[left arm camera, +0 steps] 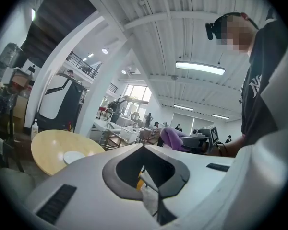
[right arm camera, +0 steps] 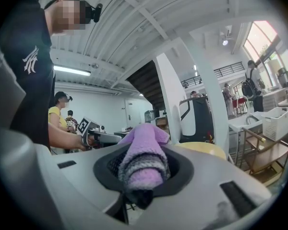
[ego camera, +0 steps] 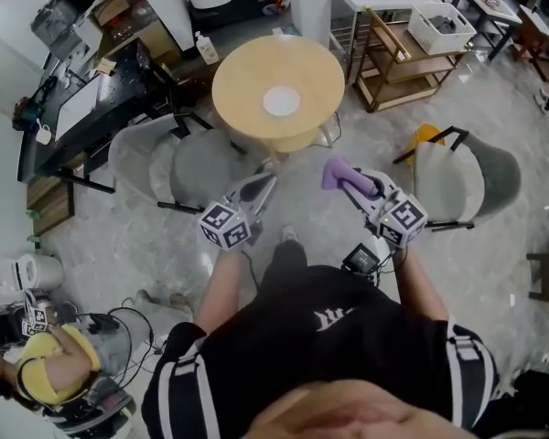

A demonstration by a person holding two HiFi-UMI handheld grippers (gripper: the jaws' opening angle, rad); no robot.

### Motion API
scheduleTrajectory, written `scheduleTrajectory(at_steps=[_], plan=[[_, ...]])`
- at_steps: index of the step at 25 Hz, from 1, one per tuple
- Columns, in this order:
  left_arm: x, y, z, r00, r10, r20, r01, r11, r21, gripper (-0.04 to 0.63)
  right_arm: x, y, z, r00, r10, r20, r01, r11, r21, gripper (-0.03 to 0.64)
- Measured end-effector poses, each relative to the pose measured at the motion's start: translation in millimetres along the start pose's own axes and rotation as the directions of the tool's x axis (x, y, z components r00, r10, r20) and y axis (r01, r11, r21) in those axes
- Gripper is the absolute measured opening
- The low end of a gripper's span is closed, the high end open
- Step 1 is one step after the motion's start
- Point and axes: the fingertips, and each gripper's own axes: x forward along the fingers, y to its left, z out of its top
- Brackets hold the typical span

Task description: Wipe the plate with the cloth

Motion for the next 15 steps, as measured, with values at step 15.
scheduleTrajectory(at_steps=[15], plan=[[43, 156, 64, 0.999, -0.044, 0.022, 0.044, 0.999, 0.002, 0.014, 141, -74, 51, 0.997, -0.074, 0.012, 0.074, 0.997, -0.030, 0.097]])
